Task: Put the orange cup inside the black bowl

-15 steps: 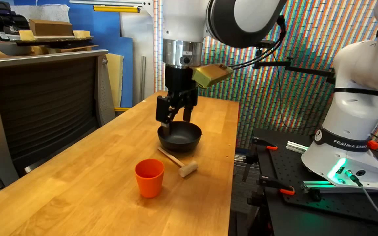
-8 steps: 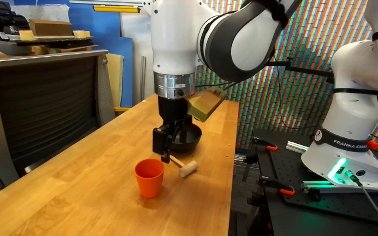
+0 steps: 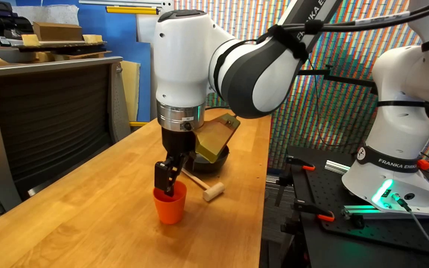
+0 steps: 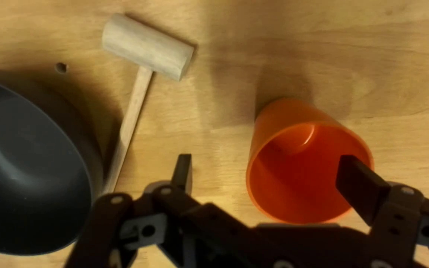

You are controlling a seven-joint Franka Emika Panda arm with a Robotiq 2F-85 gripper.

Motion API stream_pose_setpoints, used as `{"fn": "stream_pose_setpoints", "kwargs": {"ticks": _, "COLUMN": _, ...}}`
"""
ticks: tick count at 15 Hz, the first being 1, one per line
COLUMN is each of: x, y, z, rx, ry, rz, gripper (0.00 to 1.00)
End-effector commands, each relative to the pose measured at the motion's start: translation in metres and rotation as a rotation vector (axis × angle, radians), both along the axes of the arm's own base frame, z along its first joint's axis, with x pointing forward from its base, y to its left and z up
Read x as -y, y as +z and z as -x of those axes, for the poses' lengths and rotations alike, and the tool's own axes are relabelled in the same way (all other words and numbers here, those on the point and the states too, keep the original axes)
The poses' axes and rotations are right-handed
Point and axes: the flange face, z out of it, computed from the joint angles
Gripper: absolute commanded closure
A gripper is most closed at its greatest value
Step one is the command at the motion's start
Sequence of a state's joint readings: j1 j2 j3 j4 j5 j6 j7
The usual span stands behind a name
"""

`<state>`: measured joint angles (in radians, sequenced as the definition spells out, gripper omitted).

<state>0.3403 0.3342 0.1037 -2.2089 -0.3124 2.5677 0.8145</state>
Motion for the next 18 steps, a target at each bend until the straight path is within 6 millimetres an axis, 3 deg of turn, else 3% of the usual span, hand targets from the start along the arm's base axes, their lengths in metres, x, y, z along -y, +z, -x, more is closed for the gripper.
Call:
{"fn": "stream_pose_setpoints", "kwargs": {"ticks": 1, "x": 0.006, "y": -0.006, "z": -0.019, "rx": 0.054, "ry": -0.009, "rz": 0.038, "gripper": 0.0}}
{"fn": "stream_pose_setpoints", "kwargs": {"ticks": 2, "x": 0.01, "y": -0.01, "z": -0.02, "rx": 0.047, "ry": -0.02, "rz": 0.04, "gripper": 0.25}}
{"fn": "stream_pose_setpoints", "kwargs": {"ticks": 3, "x": 0.015, "y": -0.014, "z": -0.02, "rx": 0.034, "ry": -0.029, "rz": 0.042, "gripper": 0.25}}
{"fn": "stream_pose_setpoints", "kwargs": {"ticks": 7, "x": 0.025, "y": -0.029, "z": -0.011, "rx": -0.061, "ry": -0.106, "rz": 0.016, "gripper": 0.58}}
{"fn": "stream_pose_setpoints", "kwargs": {"ticks": 11, "x": 0.029, "y": -0.034, "z": 0.011, "rx": -0.178, "ry": -0.232, "rz": -0.074, "gripper": 0.87}}
{"fn": "stream_pose_setpoints", "kwargs": {"ticks": 12, "x": 0.033, "y": -0.028, "z": 0.015, "rx": -0.194, "ry": -0.267, "rz": -0.102, "gripper": 0.95}}
{"fn": "stream_pose_setpoints", "kwargs": {"ticks": 14, "x": 0.05, "y": -0.004, "z": 0.015, "rx": -0.165, "ry": -0.332, "rz": -0.136, "gripper": 1.0}}
{"fn": "stream_pose_setpoints", "kwargs": {"ticks": 18, "x": 0.112, "y": 0.058, "z": 0.0, "rx": 0.01, "ry": -0.448, "rz": -0.11, "gripper": 0.98}}
